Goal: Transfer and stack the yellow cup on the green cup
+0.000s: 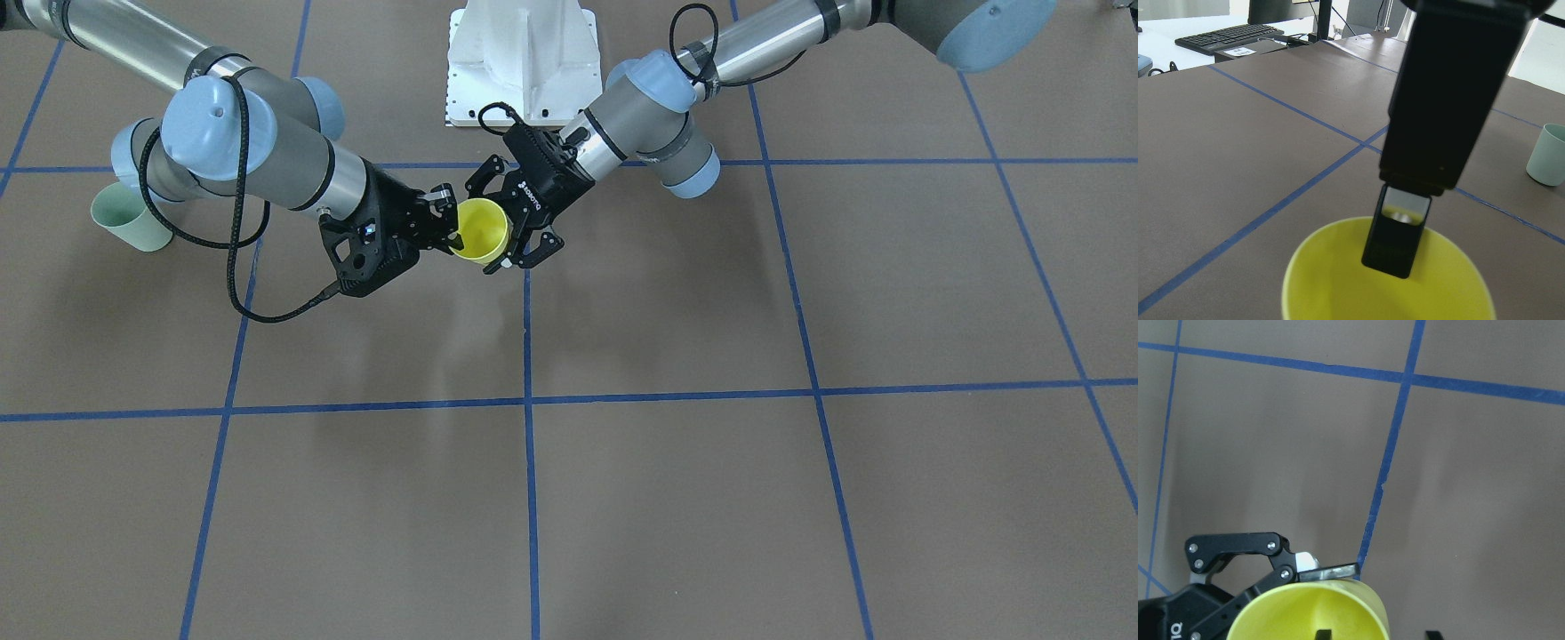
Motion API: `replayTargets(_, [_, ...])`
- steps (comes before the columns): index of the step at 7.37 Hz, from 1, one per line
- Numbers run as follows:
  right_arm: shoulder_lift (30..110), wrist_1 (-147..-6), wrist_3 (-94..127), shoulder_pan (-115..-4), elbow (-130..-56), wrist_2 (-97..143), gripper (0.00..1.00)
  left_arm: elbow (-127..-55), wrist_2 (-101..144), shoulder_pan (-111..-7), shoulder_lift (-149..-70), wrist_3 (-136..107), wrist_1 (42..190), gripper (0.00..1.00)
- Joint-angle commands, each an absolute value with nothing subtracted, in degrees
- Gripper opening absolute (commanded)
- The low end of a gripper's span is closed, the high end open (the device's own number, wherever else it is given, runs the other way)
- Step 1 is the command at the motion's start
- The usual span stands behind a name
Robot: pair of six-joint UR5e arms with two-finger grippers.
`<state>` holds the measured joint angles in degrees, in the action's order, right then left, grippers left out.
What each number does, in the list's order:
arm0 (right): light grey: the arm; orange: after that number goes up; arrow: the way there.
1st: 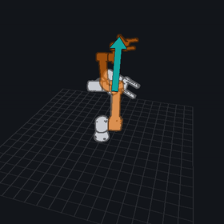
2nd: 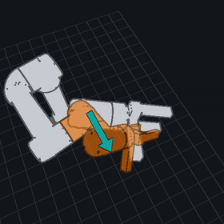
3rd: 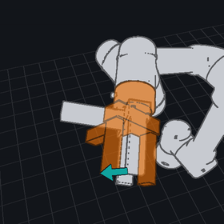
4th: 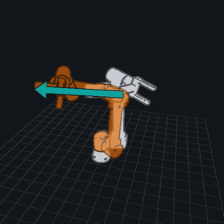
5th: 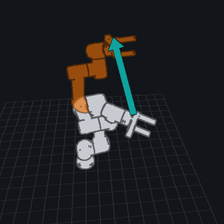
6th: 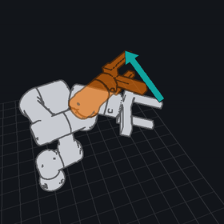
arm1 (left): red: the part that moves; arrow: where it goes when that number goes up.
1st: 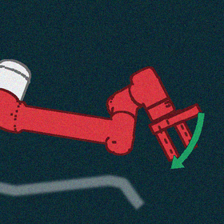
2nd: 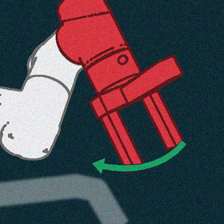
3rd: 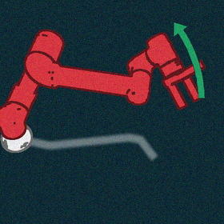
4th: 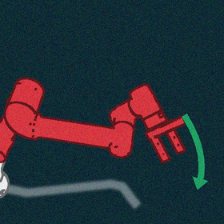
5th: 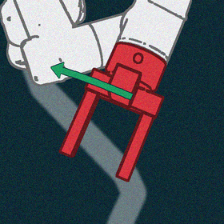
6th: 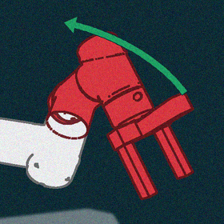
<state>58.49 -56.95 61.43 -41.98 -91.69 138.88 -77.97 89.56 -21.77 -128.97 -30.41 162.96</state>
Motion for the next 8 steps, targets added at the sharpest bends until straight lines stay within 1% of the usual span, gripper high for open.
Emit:
replayTargets(1, [58.6, -57.0, 61.4, -42.1, -92.0, 139.6, 0.0, -78.2, 89.5, -21.5, -129.3, -33.1, 163.3, 0.99])
replayTargets(4, [61.1, -57.0, 61.4, -43.8, -94.2, 141.1, 0.0, -78.6, 89.5, -21.4, -128.8, -33.2, 164.0, 1.0])
replayTargets(6, [65.3, -56.9, 61.4, -45.5, -97.3, 141.6, 0.0, -78.7, 89.5, -21.4, -128.8, -33.3, 164.4, 0.99])
replayTargets(8, [70.7, -56.9, 61.4, -51.6, -101.8, 141.7, 0.0, -78.6, 87.6, -21.4, -128.0, -33.3, 164.5, 0.99])
